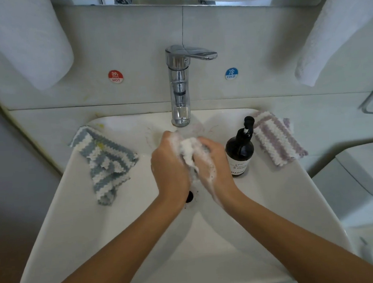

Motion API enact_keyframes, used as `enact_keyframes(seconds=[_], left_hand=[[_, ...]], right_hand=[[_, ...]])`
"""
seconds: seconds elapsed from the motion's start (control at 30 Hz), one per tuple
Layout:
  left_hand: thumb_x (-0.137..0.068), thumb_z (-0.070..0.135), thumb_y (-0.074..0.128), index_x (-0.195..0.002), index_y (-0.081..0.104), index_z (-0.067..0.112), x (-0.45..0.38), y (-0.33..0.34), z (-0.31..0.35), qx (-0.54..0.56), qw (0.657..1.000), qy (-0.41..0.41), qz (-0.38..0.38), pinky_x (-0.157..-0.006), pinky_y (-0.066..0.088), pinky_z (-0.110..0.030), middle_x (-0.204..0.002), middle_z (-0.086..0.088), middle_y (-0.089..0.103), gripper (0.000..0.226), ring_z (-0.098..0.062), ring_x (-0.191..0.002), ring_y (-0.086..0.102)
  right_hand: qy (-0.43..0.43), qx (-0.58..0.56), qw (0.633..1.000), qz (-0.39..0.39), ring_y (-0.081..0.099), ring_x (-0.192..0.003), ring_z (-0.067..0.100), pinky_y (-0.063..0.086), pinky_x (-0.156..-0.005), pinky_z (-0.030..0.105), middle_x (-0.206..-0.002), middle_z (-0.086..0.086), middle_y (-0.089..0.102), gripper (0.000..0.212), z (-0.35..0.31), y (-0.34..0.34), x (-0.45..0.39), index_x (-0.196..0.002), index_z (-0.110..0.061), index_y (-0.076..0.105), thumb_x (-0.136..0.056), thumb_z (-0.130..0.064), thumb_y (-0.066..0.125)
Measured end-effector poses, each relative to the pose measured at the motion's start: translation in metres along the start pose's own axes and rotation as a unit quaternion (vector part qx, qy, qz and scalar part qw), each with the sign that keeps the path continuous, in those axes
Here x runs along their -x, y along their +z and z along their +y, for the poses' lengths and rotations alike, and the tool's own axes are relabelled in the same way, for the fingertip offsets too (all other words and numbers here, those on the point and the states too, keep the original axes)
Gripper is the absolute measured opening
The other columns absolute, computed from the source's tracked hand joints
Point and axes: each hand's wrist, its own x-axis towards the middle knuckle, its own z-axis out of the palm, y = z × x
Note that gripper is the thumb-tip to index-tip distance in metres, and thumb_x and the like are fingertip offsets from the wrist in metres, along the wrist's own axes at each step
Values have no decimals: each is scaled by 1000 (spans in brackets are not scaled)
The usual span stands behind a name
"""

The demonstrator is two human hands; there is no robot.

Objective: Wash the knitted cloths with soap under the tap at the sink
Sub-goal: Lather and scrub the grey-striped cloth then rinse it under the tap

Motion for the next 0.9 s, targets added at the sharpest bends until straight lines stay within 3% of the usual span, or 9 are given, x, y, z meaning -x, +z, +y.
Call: enact_keyframes(seconds=[0.1,0.17,0.3,0.5,0.57,0.67,0.73,0.83,0.9], left_hand=[[-84,24,53,-91,52,13,23,-1,7,-16,998,40,-55,-58,54,-46,-71,-3,60,12,-25,-64,61],[-83,23,59,-90,52,11,22,0,8,-28,997,53,-56,-58,53,-43,-71,-6,60,15,-27,-66,62],[-93,10,54,-81,51,8,-7,-1,-2,-82,996,31,14,-52,41,-23,-62,7,48,13,-16,-57,51],[-91,6,56,-74,44,22,36,3,11,62,997,-5,-39,-47,41,-20,-61,6,49,26,-2,-50,47],[-91,7,56,-75,44,20,34,5,11,47,998,18,-25,-50,44,-27,-62,4,51,24,-7,-54,48],[-89,11,53,-70,42,20,11,5,2,39,999,25,20,-46,37,-22,-58,10,45,24,-3,-48,41],[-92,2,50,-65,38,22,0,5,-4,55,998,9,31,-45,30,-16,-55,12,40,36,-3,-47,37],[-90,4,54,-68,42,19,13,4,-2,77,997,11,14,-47,34,-13,-56,12,44,29,0,-49,44],[-85,16,51,-71,43,23,31,4,4,93,995,26,-21,-47,39,-15,-58,13,48,17,2,-52,48]], right_hand=[[41,-119,989,79,29,-52,14,28,-46,23,-59,5,29,34,-6,0,-14,-61,-4,38,-93,-3,50],[37,-100,992,66,35,-49,9,33,-46,23,-57,-4,36,31,-3,-1,-12,-60,-20,39,-86,-11,52],[70,-80,994,-5,48,-50,7,44,-48,22,-61,2,47,22,-1,4,6,-76,7,53,-95,7,43],[44,-45,998,25,24,-44,8,24,-40,19,-57,-2,23,26,-2,-3,-16,-70,-11,39,-93,1,44],[39,-8,999,4,28,-41,6,28,-41,17,-55,-3,26,22,9,-1,-18,-73,-7,43,-93,0,47],[33,5,998,-54,43,-48,6,41,-49,17,-58,1,39,33,18,0,-14,-70,-5,50,-81,-29,70],[16,14,999,-40,48,-56,6,44,-55,14,-60,13,43,14,17,-3,-5,-77,-1,60,-87,-10,61],[1,-32,999,-19,57,-76,13,50,-74,31,-80,4,59,26,11,-4,1,-89,-21,62,-95,0,47],[11,-48,999,18,49,-67,21,44,-62,41,-71,-2,50,33,10,-1,-7,-71,-24,48,-94,-2,45]])
